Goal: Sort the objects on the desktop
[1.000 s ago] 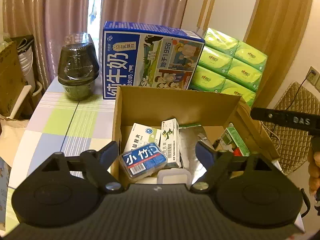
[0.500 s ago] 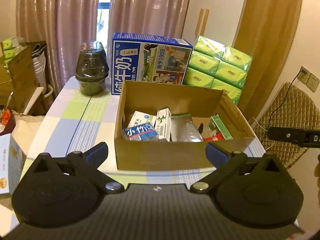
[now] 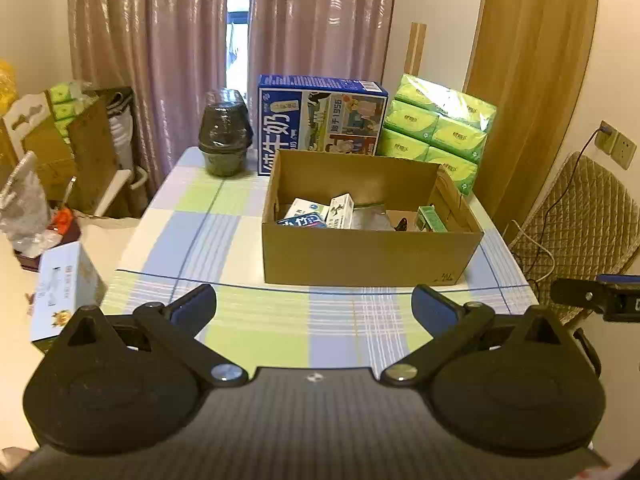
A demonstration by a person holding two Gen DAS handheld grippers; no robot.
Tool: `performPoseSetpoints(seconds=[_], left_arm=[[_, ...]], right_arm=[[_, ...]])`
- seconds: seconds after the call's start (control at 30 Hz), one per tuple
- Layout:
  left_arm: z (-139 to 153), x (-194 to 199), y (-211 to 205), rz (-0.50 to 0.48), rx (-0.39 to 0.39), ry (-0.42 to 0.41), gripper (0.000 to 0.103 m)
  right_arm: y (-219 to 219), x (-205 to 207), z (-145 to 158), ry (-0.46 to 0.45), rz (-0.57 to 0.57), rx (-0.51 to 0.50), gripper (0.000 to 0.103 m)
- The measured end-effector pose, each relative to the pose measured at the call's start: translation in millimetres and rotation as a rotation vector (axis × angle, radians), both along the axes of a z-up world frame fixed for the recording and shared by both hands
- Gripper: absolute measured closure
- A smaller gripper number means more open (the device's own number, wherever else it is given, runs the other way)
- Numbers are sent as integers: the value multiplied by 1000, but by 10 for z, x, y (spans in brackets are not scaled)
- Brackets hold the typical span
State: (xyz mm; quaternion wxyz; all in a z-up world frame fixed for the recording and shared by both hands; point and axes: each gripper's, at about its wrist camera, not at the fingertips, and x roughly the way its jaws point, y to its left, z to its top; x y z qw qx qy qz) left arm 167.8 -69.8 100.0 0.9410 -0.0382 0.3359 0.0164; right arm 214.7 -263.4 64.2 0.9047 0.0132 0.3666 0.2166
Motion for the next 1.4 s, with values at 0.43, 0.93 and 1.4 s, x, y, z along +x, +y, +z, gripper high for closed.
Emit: performPoseSetpoints(seconds=[0.43, 0.93, 1.4], left_arm=[[249, -597, -99, -11, -67, 9, 1], [285, -934, -284, -16, -63, 11, 1], [229, -1005, -297, -24, -40, 19, 1]], right_arm=[[-196, -756, 263, -42, -25, -19, 2], [-312, -1035, 340, -50, -25, -19, 2], [-273, -1137, 364, -67, -17, -52, 2]])
